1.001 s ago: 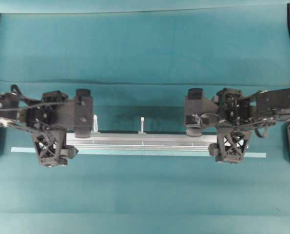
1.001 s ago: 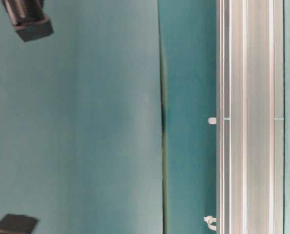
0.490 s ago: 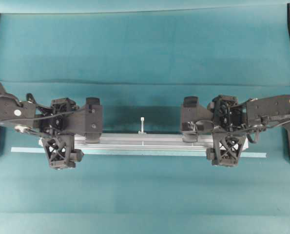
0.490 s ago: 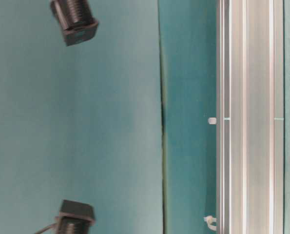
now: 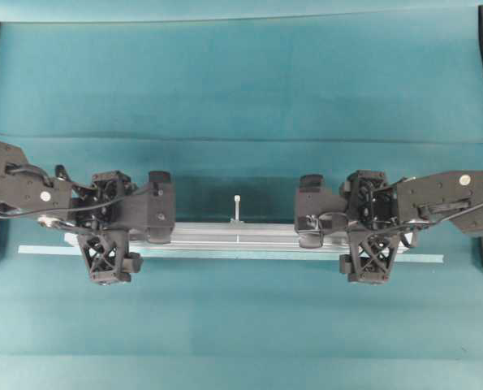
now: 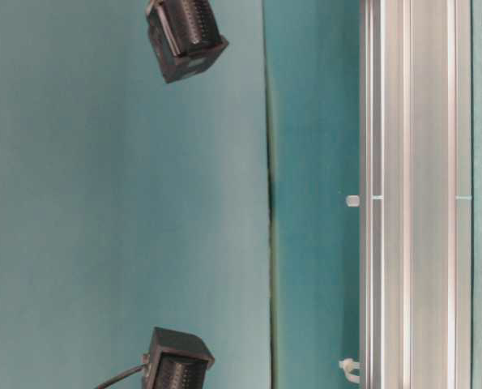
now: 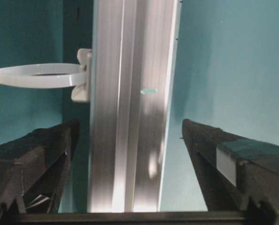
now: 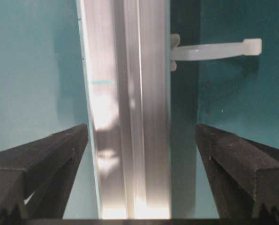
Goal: Lift the large metal rail with both hands.
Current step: 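Close both grippers on the rail near its left and right ends, then lift the rail upward and toward the back with both grippers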
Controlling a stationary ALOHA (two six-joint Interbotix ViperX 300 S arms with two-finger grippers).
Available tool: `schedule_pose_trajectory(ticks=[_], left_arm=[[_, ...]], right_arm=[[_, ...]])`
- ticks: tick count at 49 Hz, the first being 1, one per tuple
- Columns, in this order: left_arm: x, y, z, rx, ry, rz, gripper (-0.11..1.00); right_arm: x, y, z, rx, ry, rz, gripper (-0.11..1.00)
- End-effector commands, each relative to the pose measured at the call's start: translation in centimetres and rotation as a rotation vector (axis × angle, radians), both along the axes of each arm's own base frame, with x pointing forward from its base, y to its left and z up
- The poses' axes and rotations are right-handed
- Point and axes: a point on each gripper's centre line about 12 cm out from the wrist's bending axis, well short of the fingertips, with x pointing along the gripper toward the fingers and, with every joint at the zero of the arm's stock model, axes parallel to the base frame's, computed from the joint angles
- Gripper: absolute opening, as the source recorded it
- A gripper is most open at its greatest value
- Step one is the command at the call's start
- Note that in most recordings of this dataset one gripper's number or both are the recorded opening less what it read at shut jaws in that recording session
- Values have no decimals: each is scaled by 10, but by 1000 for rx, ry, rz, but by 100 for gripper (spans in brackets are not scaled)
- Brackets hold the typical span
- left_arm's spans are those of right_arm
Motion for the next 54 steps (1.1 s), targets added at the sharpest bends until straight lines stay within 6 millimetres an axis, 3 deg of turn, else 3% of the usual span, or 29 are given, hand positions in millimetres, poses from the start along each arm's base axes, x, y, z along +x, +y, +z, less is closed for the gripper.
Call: schedule_pose_trajectory(ticks=[1,13,18,22,28,30,54], left_arm=[[4,0,3,1,-15,-3,96],[5,0,3,2,-26,-4,94],[6,0,4,0,-31,0,86],[6,0,4,-2,-31,3,68],[6,0,4,-1,-31,1,37],[6,0,4,0,-32,0,36],[6,0,5,-4,-35,8,36]], right_arm=[[1,0,-5,-2,1,7,96],[0,-1,-6,-2,0,1,96],[2,-1,-6,-1,-2,-2,93],[3,-1,-6,-1,0,-4,78],[4,-1,-6,0,3,-3,44],[4,-1,-6,0,3,-5,38],[2,-2,-6,5,15,-12,39]])
